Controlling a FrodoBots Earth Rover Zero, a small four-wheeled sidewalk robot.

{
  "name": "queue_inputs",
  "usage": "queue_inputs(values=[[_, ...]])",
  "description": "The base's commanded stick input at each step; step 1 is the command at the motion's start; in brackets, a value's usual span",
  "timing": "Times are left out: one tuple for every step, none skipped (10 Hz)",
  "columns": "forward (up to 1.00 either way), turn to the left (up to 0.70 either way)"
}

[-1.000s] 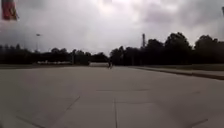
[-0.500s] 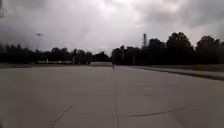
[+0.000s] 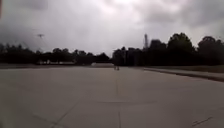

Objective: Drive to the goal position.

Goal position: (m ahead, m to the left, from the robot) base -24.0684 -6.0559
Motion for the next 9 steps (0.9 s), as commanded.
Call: queue_inputs(values=[[0.70,-0.02],[0.70,-0.10],[0.70,-0.25],[0.70,-0.18],[0.70,-0.01],[0.70,0.00],[0.70,0.00],[0.70,0.00],[0.70,0.00]])
